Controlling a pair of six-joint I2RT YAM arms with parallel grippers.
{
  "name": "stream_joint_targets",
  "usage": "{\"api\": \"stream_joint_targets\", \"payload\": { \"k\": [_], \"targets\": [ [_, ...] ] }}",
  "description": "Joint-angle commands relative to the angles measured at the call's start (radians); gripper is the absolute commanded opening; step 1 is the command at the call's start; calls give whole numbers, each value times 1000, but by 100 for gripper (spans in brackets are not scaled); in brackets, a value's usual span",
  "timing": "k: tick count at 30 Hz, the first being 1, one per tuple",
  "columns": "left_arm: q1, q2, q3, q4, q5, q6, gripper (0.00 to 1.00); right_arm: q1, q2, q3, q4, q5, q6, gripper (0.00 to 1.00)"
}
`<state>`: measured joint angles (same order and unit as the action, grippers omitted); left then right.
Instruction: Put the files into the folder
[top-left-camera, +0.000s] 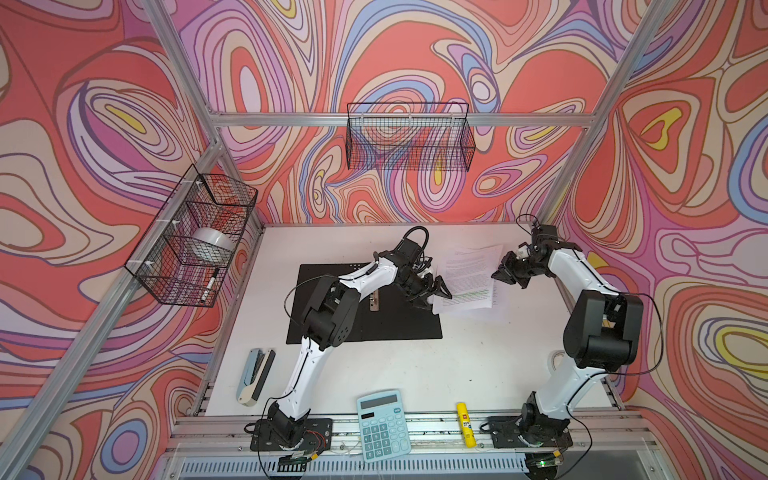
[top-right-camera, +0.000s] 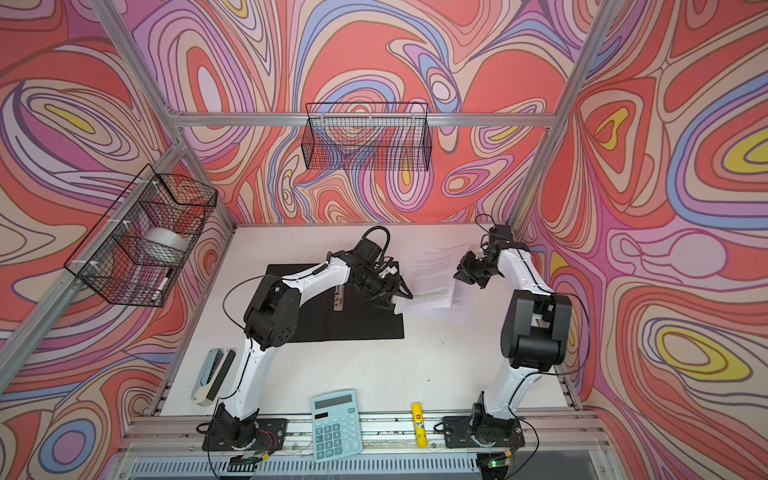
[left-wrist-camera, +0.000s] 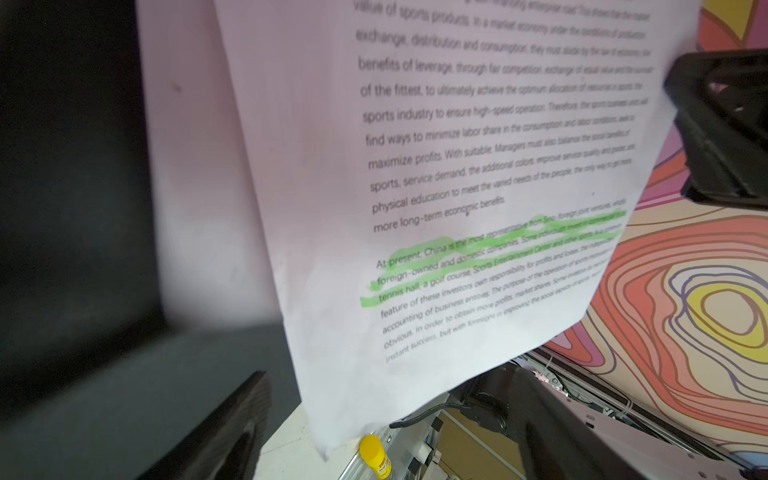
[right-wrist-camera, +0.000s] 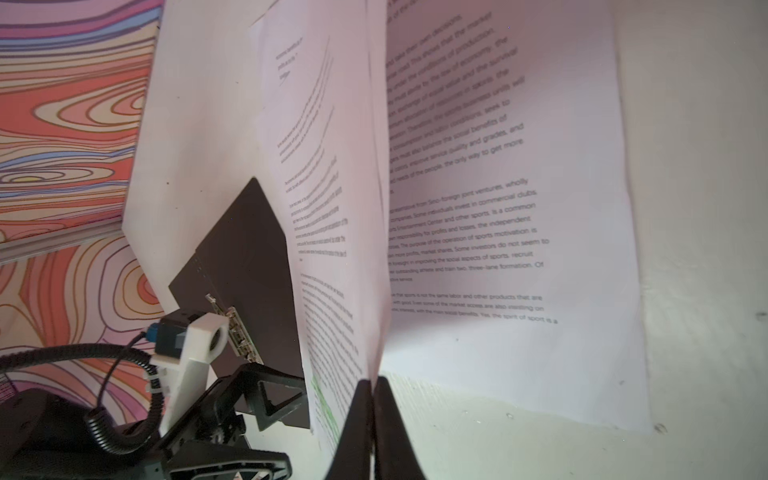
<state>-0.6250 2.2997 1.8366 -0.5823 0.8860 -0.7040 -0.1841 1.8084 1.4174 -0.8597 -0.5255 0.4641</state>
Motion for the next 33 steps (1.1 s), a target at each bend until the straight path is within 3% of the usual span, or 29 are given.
{"api": "stream_joint_targets", "payload": {
  "k": [1, 8, 12, 15, 19, 26, 33],
  "targets": [
    [-15, 31, 7, -6, 4, -8, 89, -8, 9, -40, -36, 81, -53, 0],
    [-54, 74, 55, -24, 13, -9, 86, -6, 39, -59, -25, 150, -73, 0],
    [-61, 47, 35, -112, -116, 31, 87, -9, 58, -56, -10, 111, -69, 0],
    [-61, 8, -25, -118, -142, 25, 88, -8, 69, -52, 3, 69, -59, 0],
    [-62, -35, -141, -5, -59, -76, 87, -9, 72, -49, 12, 37, -51, 0],
    [-77, -27, -133, 55, 10, -117, 86, -21, 75, -72, 42, -14, -33, 0],
    [-91, -20, -192, 225, 92, -249, 84, -32, 81, -76, 50, -27, -30, 0]
  ]
}}
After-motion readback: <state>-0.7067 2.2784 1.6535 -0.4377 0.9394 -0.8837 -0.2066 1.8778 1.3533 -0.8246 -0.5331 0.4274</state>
